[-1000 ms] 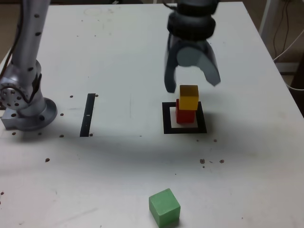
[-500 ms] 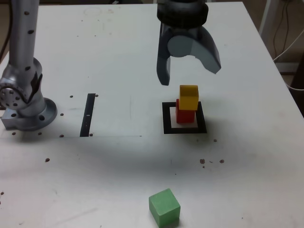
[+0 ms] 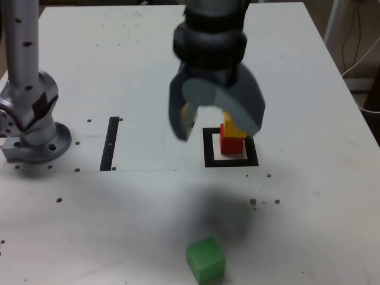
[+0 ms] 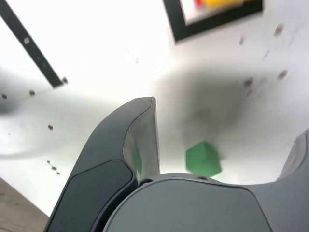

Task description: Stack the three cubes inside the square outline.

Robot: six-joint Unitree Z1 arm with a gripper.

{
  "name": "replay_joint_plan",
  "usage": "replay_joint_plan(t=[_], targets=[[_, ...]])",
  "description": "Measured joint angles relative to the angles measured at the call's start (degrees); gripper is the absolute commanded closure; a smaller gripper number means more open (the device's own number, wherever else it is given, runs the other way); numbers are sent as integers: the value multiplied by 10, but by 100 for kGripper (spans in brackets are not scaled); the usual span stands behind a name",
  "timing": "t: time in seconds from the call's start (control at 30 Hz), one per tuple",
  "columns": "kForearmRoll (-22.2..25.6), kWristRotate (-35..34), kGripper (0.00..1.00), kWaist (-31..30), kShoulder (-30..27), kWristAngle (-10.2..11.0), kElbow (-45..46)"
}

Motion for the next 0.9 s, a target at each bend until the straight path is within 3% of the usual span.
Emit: replay_joint_plan(t=[0.2, 0.5, 0.9], targets=[[-1, -41, 1, -77, 1, -8, 0], [-18, -79, 1, -169, 55, -24, -31], [-21, -82, 1, -190, 92, -20, -58]])
